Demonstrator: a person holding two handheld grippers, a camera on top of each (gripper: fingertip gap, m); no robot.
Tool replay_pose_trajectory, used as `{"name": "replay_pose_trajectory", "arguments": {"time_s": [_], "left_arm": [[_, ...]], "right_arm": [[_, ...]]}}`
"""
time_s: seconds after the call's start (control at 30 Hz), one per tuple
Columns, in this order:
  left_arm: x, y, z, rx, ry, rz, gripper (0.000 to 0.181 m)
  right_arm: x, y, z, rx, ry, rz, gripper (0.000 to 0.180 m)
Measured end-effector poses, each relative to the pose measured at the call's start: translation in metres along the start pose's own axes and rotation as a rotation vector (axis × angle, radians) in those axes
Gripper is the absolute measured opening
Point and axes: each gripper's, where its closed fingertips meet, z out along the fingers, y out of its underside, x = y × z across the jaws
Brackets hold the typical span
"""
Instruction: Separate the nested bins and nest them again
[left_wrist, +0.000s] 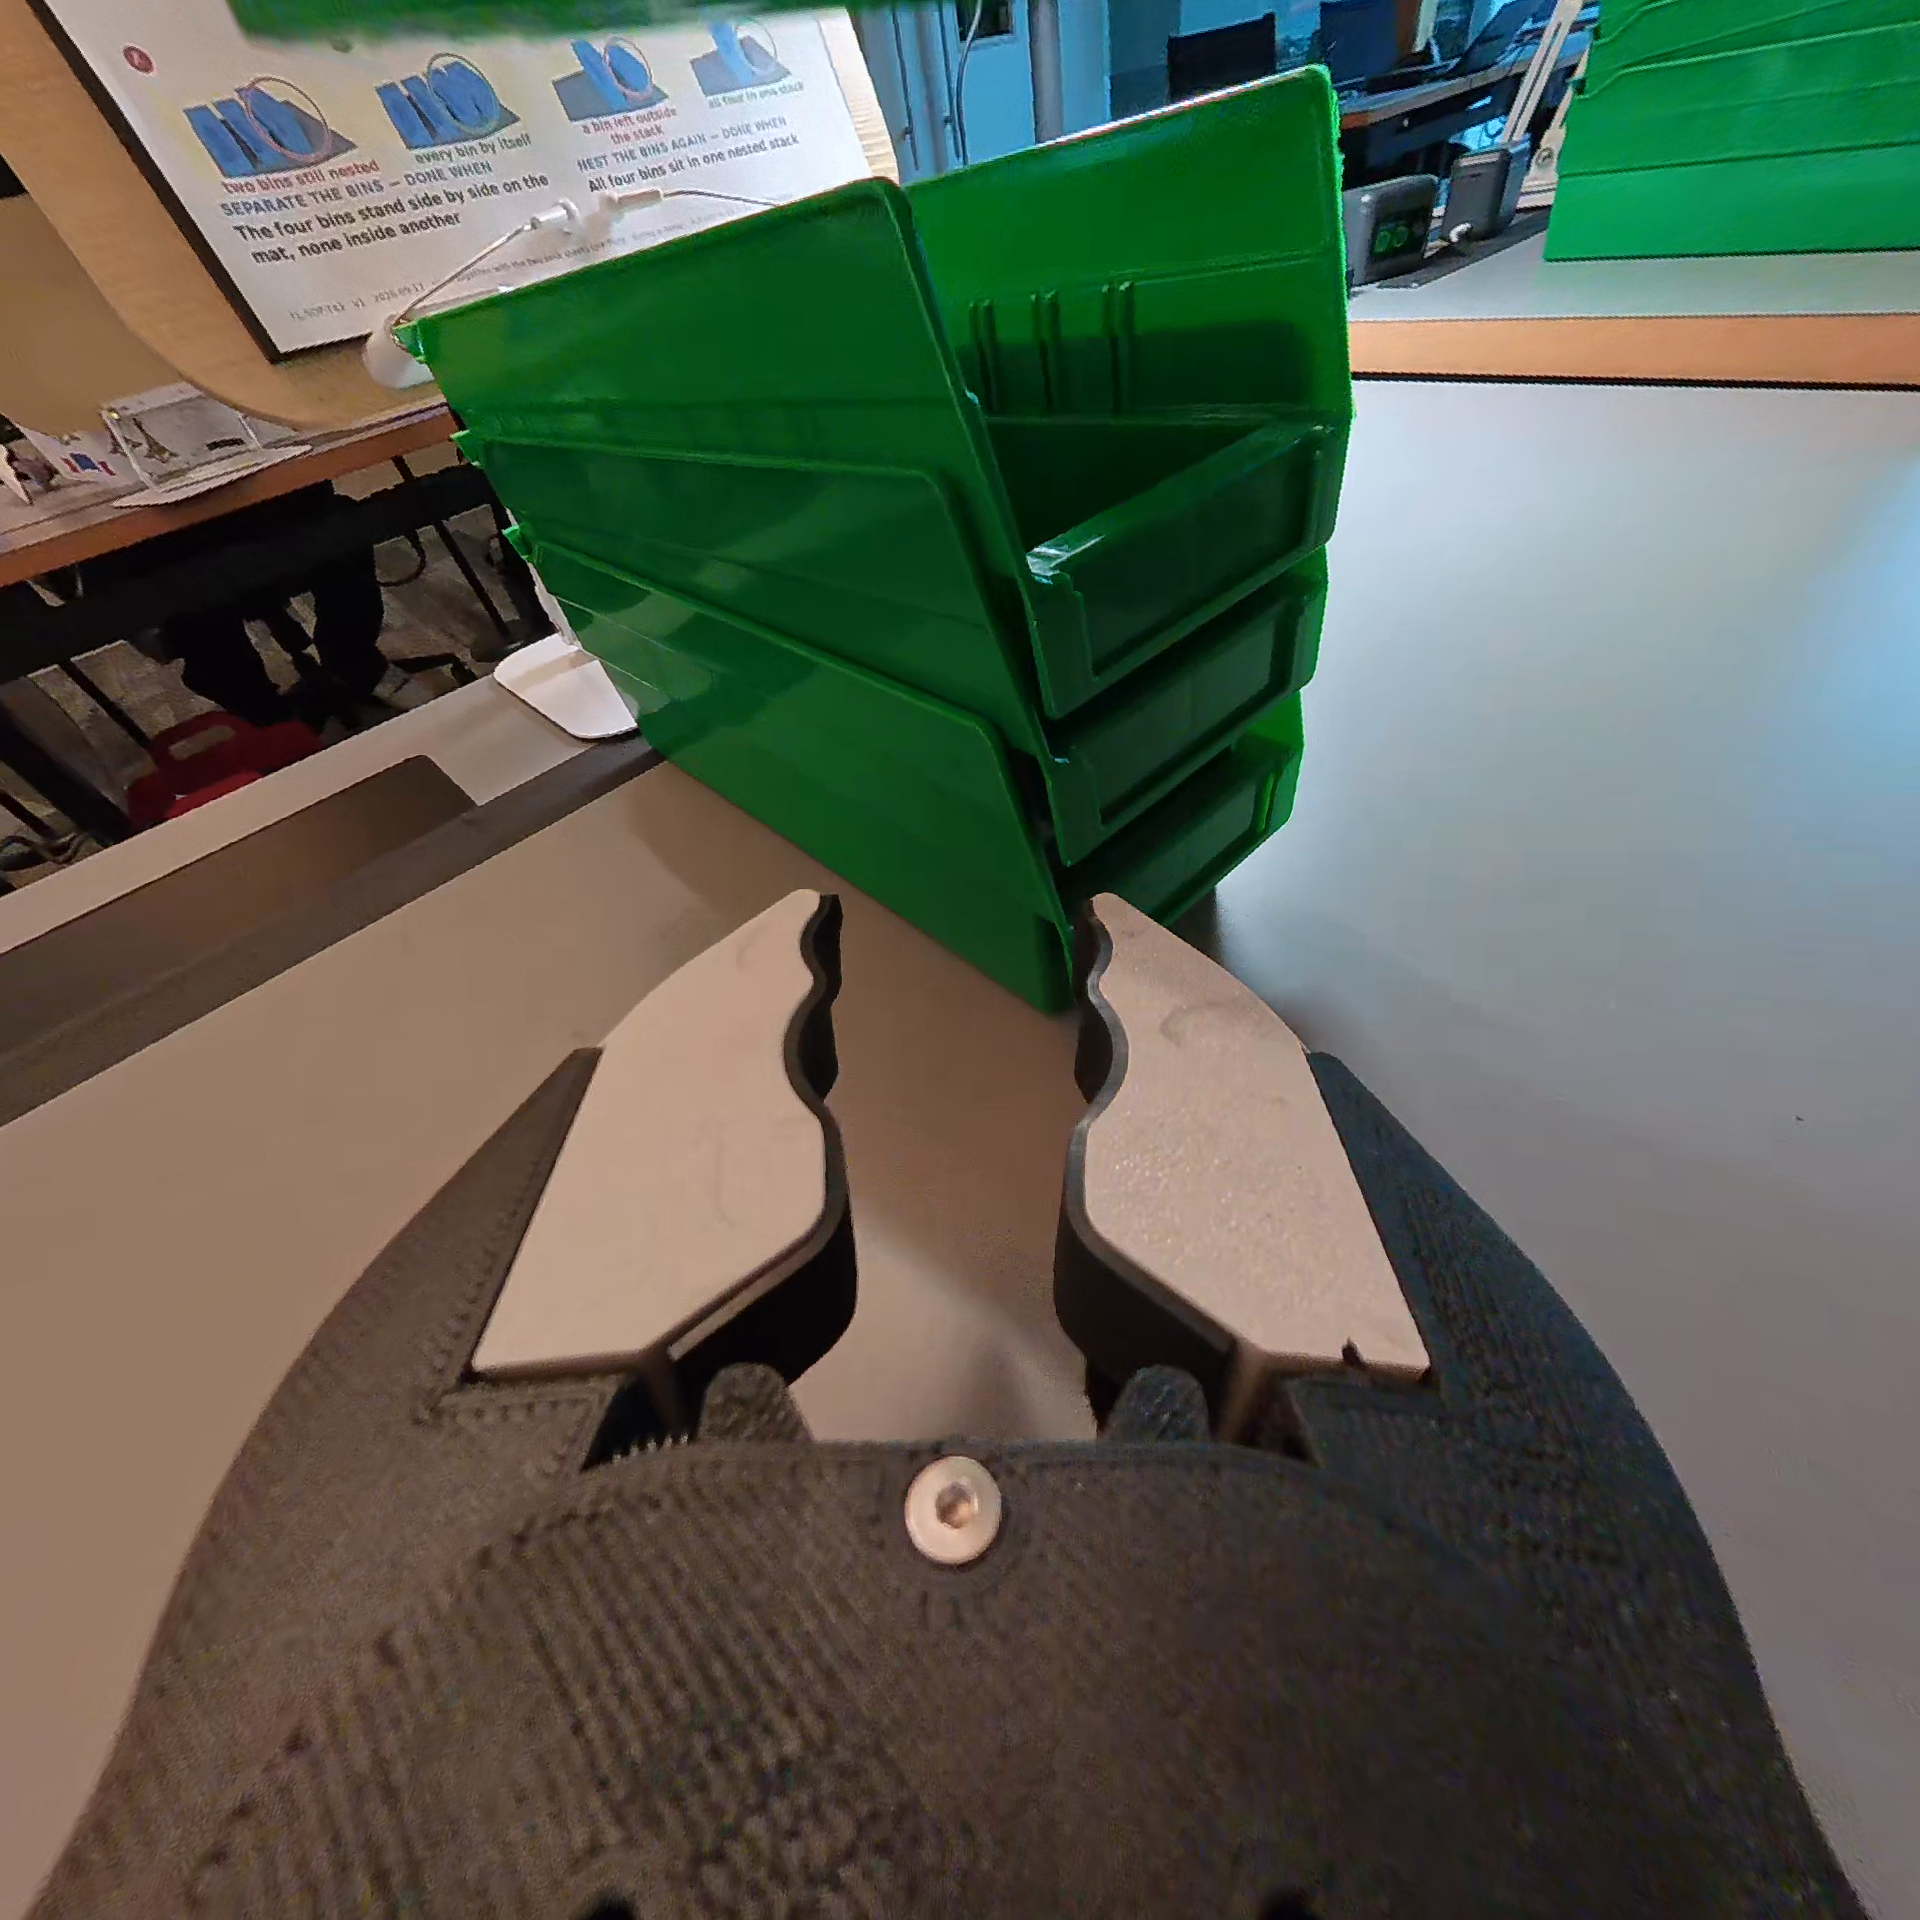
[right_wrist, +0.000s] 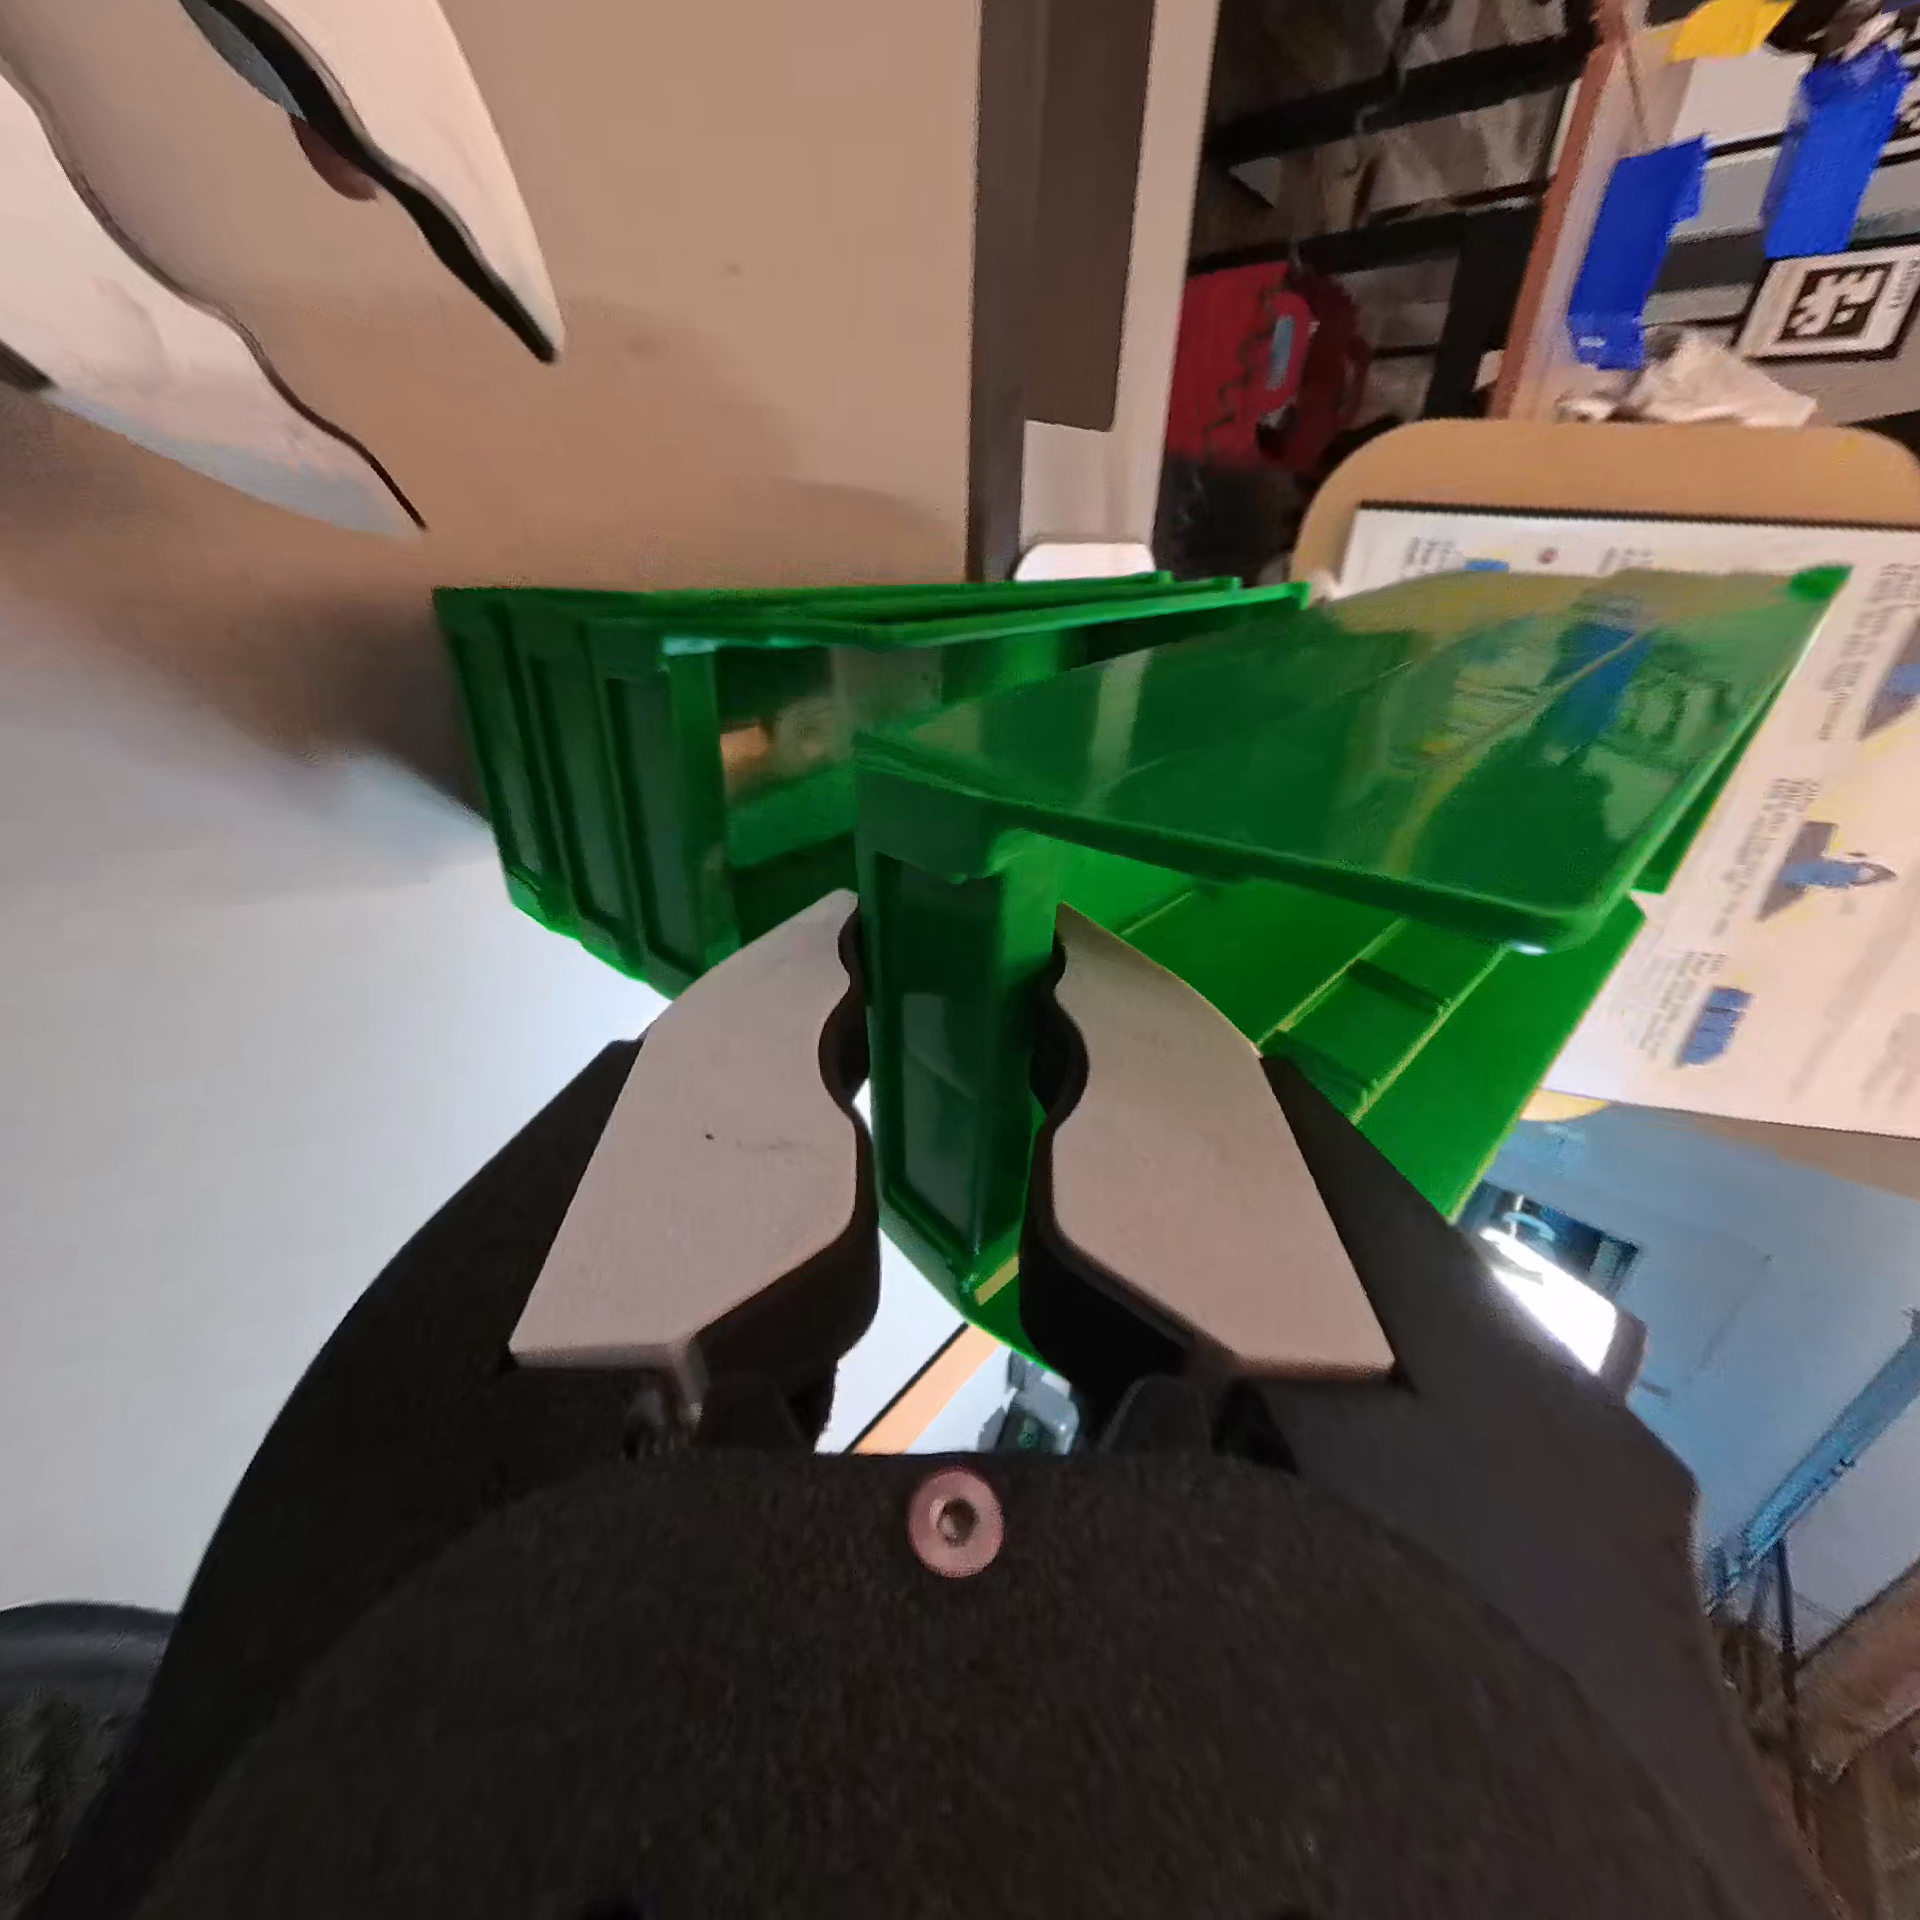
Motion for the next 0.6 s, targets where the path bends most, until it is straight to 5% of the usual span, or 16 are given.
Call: {"name": "replay_pose_trajectory", "arguments": {"time_s": [0.6], "left_arm": [[0.002,0.001,0.001,-0.004,0.004,0.004,0.042]], "right_arm": [[-0.051,0.002,0.06,-0.137,-0.118,0.029,0.028]]}}
